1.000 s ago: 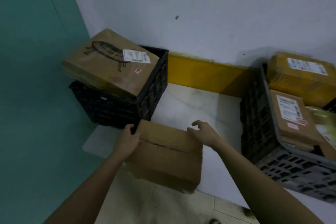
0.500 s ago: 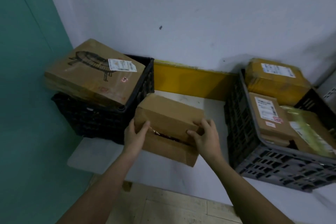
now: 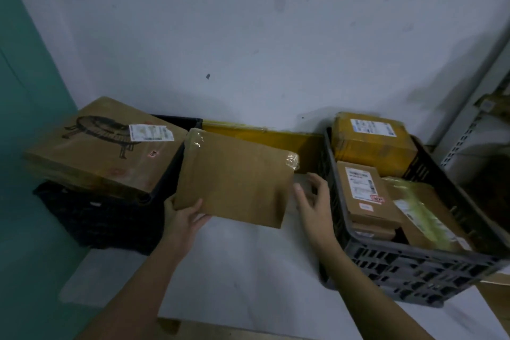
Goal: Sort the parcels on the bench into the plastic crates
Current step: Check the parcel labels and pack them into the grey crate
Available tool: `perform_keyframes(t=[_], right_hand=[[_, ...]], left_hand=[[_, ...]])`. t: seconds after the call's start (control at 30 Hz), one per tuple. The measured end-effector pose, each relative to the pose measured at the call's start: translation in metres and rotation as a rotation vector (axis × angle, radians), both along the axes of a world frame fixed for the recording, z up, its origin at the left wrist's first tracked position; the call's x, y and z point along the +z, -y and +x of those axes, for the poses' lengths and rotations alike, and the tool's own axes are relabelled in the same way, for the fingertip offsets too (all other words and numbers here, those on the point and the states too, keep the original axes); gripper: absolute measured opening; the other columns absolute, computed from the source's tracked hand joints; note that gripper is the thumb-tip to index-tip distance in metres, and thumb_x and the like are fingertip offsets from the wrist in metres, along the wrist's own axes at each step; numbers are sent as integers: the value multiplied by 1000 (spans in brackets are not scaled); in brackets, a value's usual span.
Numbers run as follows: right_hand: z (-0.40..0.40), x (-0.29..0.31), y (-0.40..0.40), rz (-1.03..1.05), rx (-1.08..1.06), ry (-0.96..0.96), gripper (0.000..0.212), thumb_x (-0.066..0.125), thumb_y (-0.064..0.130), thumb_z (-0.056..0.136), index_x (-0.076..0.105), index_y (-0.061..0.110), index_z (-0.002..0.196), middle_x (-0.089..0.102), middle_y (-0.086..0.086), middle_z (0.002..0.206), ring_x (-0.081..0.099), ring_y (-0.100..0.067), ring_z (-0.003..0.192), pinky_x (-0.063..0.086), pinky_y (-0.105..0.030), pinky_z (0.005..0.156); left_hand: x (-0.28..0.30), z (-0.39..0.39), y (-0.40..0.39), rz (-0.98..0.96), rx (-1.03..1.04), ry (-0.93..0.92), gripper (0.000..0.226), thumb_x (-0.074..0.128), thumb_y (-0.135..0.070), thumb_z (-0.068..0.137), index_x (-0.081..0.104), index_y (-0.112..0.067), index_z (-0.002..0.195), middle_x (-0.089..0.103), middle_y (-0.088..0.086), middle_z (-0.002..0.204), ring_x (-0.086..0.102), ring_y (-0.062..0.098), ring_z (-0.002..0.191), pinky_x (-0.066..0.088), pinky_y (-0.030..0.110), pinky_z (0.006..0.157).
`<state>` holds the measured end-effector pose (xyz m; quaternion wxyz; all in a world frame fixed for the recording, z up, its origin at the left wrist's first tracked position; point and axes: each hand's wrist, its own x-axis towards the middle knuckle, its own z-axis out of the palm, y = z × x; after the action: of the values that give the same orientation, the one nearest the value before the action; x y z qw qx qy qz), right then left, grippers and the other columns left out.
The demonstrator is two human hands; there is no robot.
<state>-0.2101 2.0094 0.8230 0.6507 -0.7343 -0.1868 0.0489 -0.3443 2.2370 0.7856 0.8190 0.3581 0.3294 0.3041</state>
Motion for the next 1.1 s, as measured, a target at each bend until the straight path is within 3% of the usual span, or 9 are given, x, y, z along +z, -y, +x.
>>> perform_keyframes(t=[0.13,0.23,0.37,0.47,0.57,0.67,0.8,0.97,1.1], right_hand=[[44,25,14,208,157,-658,75,37,78,87,32,37,149,46,-8,142,55,-37,119,54,-60,88],[54,36,25,165,391,-806,65,49,75,85,50,35,136,59,-12,131,59,-37,115,57,-59,80],[52,29,26,69,336,-783,96,87,34,69,35,26,149,59,-12,129,63,-35,112,59,-49,74],[40,26,23,169,242,-669,98,81,10,76,22,29,153,53,-4,127,60,-28,108,60,-41,67],[26,21,13,182,150,-439,104,78,-2,78,16,33,154,44,-6,145,54,-26,121,61,-41,76],[16,19,4,164,75,-258,109,78,-4,78,13,39,155,41,1,149,53,-18,125,49,-56,101],[17,25,7,151,76,-136,108,77,-5,78,11,33,155,40,11,133,60,18,92,57,-35,89],[38,42,22,13,-81,32,116,90,33,67,11,43,152,34,2,153,39,-18,140,44,-53,108],[59,44,28,2,17,-3,94,88,19,71,31,30,145,49,6,136,56,-16,121,60,-49,85]], left_hand=[[15,-4,-5,70,-99,-5,54,56,7,94,38,-23,135,49,14,132,61,32,103,51,55,85],[20,-8,-7,121,-195,1,55,51,12,93,42,-21,137,53,14,129,60,33,107,52,49,76],[26,1,-8,223,-169,-7,66,55,2,96,35,-32,150,50,9,144,57,24,119,56,42,79],[43,20,2,248,-210,-42,94,72,-40,87,6,-54,152,29,-2,160,45,26,135,47,60,99],[59,45,34,331,-365,-49,106,72,-79,58,14,-64,145,34,-11,156,36,22,140,39,69,100],[62,68,70,331,-351,21,81,80,-66,60,38,-66,129,51,-10,142,51,21,130,53,60,88],[64,79,87,336,-144,64,79,79,-26,80,34,-45,141,56,-8,131,59,13,114,61,39,71],[63,80,79,340,-140,93,76,69,-10,92,32,-43,150,57,-2,135,66,22,114,60,42,80],[64,87,84,395,-273,14,71,67,-16,94,31,-44,150,56,-13,136,61,19,120,57,48,88]])
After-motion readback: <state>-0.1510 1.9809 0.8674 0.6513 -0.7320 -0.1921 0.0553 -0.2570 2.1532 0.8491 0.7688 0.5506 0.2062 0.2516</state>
